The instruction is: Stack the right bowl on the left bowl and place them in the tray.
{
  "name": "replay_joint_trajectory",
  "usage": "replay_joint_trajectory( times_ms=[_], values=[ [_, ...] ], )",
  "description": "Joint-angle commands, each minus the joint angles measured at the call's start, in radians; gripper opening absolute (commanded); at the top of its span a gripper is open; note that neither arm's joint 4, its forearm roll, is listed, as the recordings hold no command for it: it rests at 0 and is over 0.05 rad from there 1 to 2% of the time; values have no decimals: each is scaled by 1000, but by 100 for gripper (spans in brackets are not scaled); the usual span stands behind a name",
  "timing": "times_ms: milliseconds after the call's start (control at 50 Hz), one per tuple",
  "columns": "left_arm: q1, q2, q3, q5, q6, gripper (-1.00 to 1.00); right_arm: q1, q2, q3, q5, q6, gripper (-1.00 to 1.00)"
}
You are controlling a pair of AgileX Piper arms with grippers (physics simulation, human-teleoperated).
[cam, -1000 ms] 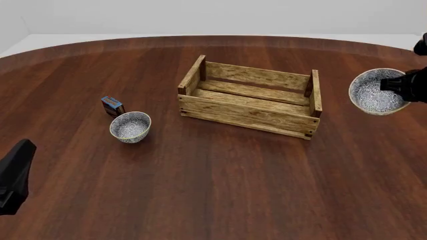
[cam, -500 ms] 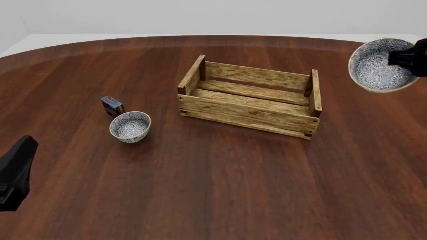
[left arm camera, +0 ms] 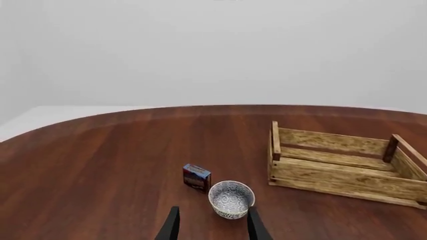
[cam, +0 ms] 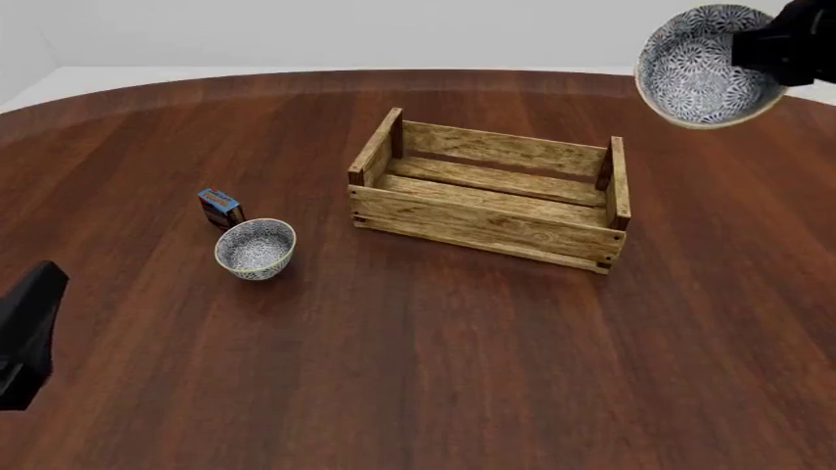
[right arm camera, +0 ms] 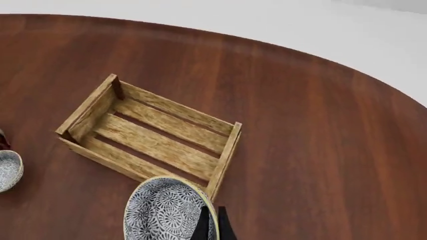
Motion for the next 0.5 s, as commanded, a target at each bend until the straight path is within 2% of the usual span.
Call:
replay_joint_trajectory(
  times_ms=[20,300,500],
  values=[
    [-5,-30,-22,40,16,100,114,-54,-58,39,20,-100],
    [-28,-18,-52,48,35,100,233,-50,-106,66,12,-100],
    [-36,-5,-76,55,48,100,275,-19,-119,47,-11,-100]
  ],
)
